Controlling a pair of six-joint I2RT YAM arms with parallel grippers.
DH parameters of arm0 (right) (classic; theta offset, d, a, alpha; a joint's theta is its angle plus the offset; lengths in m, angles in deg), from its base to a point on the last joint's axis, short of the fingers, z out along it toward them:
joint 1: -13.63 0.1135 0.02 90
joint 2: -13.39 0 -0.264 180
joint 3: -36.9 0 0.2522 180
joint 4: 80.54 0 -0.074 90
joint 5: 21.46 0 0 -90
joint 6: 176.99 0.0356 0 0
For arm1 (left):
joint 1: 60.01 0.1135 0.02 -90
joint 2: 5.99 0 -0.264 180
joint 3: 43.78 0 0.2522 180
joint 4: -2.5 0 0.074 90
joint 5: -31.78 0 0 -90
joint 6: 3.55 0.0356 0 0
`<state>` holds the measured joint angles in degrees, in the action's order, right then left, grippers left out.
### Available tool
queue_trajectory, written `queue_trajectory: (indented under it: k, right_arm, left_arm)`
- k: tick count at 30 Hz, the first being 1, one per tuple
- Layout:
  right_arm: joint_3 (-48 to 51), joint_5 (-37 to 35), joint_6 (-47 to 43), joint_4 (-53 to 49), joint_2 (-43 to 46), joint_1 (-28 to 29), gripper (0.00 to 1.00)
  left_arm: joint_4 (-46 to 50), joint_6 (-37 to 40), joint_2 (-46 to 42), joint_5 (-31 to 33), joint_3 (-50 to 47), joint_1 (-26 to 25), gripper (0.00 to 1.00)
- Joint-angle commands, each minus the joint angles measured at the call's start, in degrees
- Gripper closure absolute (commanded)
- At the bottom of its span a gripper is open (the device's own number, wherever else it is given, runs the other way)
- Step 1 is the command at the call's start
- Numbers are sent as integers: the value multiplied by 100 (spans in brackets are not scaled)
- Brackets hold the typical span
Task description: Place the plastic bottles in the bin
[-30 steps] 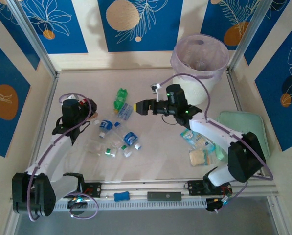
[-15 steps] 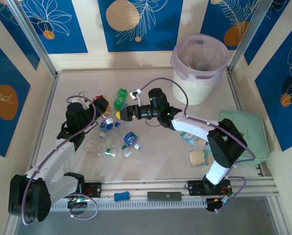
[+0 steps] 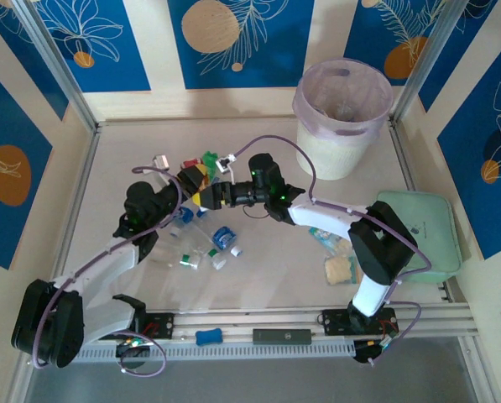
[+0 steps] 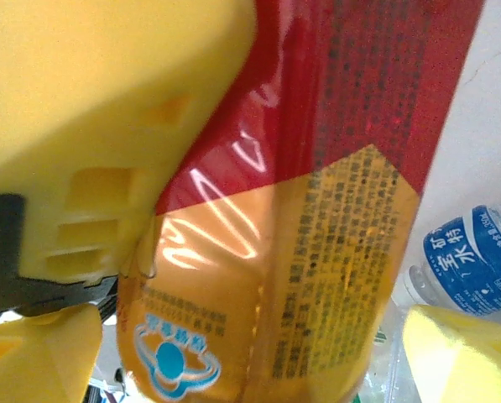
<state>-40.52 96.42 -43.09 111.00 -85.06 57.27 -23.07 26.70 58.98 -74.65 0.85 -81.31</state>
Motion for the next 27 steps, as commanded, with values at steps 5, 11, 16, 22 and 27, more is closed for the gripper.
queue_trajectory:
  k: [5, 11, 16, 22, 27]
  right_arm:
    - [35, -159, -63, 98, 45, -105, 19]
    - [108, -176, -192, 80, 140, -249, 28]
    - [64, -176, -421, -88, 202, -277, 48]
    - [127, -280, -575, -343, 359, -332, 55]
    - [194, -430, -646, -579, 463, -389, 56]
  left_arm:
    - [-981, -411, 194, -476, -67, -277, 50]
    - [-1201, -714, 351, -703, -20, -421, 48]
    - [-1034, -650, 304, -671, -18, -524, 43]
    - [-887, -549, 238, -558, -20, -523, 18]
    - [-514, -392, 47, -352, -20, -471, 0]
